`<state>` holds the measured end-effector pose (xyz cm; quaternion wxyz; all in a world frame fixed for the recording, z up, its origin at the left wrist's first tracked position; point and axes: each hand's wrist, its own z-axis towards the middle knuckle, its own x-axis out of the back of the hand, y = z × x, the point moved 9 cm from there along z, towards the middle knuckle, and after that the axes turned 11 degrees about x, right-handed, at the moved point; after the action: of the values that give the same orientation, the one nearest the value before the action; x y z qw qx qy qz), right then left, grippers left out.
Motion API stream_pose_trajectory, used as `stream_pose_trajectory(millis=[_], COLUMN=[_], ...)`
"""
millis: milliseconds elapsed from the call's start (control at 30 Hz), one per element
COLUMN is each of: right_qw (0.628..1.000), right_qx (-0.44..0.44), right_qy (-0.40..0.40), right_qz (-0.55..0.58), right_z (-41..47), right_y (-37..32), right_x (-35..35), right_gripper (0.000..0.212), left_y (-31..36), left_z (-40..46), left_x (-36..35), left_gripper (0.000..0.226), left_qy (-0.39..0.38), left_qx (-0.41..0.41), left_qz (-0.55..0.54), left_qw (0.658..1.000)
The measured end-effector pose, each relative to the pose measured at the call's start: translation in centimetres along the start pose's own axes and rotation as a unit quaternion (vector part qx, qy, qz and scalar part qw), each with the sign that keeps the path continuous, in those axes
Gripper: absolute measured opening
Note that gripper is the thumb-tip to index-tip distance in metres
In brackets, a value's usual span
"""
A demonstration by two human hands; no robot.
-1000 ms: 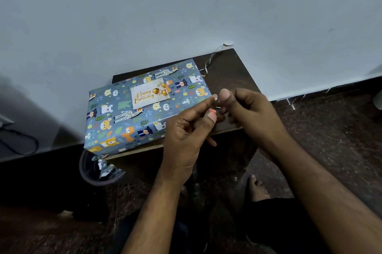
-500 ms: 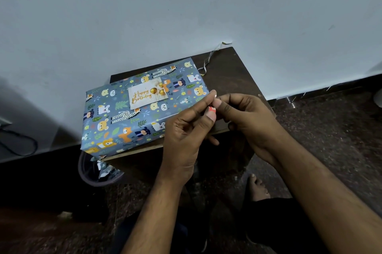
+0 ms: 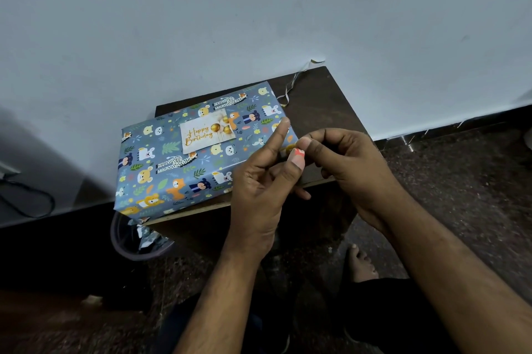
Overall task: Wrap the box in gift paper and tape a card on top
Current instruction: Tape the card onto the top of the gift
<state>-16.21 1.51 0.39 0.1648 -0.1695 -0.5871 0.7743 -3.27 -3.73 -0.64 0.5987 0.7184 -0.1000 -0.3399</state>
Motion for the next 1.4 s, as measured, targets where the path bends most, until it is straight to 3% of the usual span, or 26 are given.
stream_pose_trajectory(millis=[433,600,833,1167,1267,1400], right_qw=[0.999,0.995,0.961,0.943,0.924,0.866], right_qx=[-0.020,0.074,0.178,0.225,0.248,0.301], right_qy=[0.027,0.008,-0.038,-0.056,-0.076,-0.104], right_qz=[0.026,-0.060,-0.210,-0.240,-0.281,-0.384], right_z=[-0.4,0.0,0.1,-0.2,-0.5,-1.2], right_y=[0.1,-1.3,-2.6,-3.2,-3.5,-3.4], right_x=[-0.3,-0.2,0.0,-0.6,-1.3,-3.1], right_gripper=[0.017,0.011,0.007,0.013,0.012,0.031], left_y=[0.1,0.4,0.4,-0.3,-0.2,-0.3], left_z=[0.1,0.0,0.1,0.4,0.6,0.6], left_x=[-0.3,-0.2,-0.4,0.5,0.4,0.1], left_gripper=[0.052,0.050,0.048,0.041,0.042,0.047], left_qy=[-0.004,0.009,0.008,0.032,0.028,0.021], left_qx=[0.002,0.004,0.008,0.043,0.053,0.064], left_qz=[0.039,0.007,0.006,-0.069,-0.128,-0.163], left_qw=[0.999,1.000,1.000,0.996,0.990,0.984])
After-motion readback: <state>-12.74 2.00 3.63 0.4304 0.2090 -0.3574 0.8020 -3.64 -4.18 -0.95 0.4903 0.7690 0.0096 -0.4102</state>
